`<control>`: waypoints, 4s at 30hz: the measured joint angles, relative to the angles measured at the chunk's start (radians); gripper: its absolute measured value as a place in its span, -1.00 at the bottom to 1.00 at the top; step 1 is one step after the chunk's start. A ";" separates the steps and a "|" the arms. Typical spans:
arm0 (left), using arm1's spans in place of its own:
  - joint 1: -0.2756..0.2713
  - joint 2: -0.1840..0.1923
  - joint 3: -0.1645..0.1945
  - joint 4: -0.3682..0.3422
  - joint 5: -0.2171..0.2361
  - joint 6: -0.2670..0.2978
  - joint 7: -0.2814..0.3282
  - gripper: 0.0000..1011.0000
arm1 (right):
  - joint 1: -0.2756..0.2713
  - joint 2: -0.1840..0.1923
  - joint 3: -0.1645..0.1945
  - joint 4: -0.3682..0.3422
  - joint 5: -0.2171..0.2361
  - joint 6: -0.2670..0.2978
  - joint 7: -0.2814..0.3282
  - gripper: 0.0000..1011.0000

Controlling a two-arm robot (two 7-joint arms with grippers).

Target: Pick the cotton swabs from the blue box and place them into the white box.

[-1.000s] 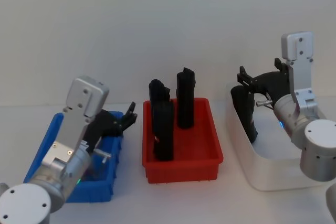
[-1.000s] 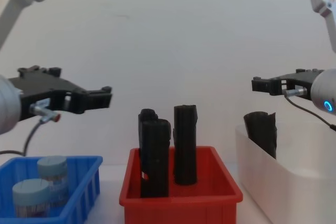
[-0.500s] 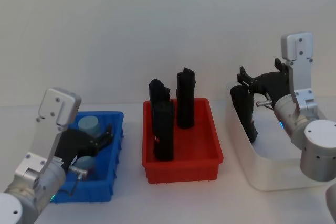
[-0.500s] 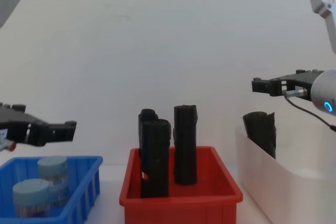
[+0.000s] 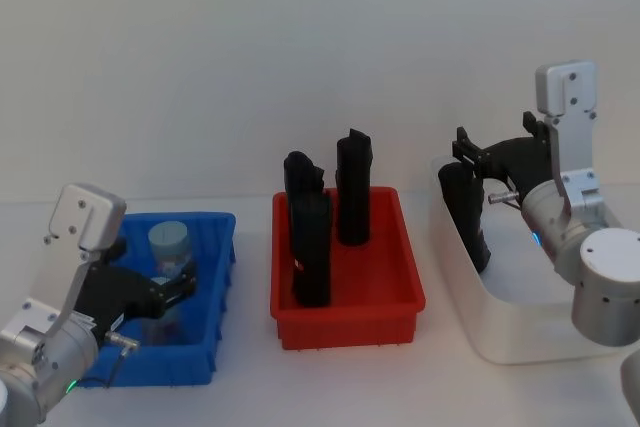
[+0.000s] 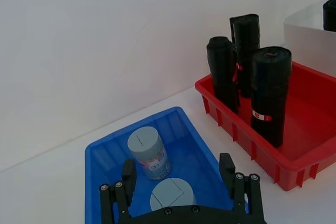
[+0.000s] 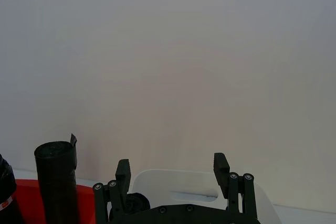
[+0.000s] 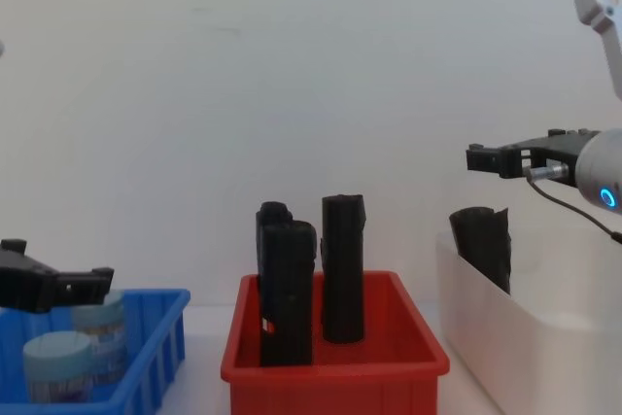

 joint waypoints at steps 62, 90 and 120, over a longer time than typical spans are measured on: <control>-0.155 -0.056 -0.012 0.393 0.045 -0.141 -0.348 0.99 | 0.000 0.000 0.000 0.000 0.000 0.000 0.000 0.98; -0.149 -0.054 -0.020 0.396 0.022 -0.103 -0.355 0.99 | 0.000 0.000 0.000 0.000 0.000 0.000 0.000 0.98; -0.158 -0.060 -0.016 0.411 0.021 -0.097 -0.390 0.99 | 0.000 0.000 0.000 0.000 0.000 0.000 0.000 0.98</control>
